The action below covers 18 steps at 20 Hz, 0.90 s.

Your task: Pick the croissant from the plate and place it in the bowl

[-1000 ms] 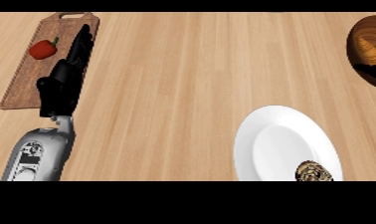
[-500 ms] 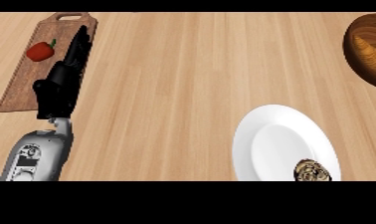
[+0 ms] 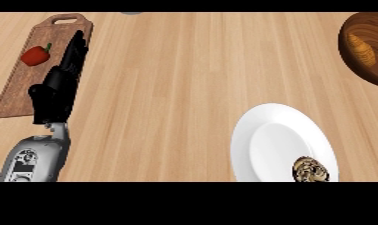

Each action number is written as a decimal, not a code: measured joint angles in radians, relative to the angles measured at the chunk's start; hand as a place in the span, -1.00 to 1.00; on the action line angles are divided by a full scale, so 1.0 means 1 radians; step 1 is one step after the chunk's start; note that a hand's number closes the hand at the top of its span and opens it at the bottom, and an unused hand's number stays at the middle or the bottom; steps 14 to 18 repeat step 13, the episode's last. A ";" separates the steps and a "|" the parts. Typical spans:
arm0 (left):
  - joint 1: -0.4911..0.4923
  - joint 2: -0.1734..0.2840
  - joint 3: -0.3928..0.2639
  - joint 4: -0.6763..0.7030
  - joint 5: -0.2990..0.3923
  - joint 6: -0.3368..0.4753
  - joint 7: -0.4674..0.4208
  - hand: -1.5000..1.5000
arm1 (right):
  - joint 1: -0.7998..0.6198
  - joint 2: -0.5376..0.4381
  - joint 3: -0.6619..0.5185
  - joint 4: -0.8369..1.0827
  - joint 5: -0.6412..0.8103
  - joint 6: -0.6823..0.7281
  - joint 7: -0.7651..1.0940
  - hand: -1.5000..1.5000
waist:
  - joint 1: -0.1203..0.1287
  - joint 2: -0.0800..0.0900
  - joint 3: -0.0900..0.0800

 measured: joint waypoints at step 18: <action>0.023 0.013 0.026 0.006 0.007 -0.002 -0.013 0.00 | 0.143 -0.040 0.003 -0.042 -0.031 0.096 -0.018 -1.00 | -0.024 -0.010 0.001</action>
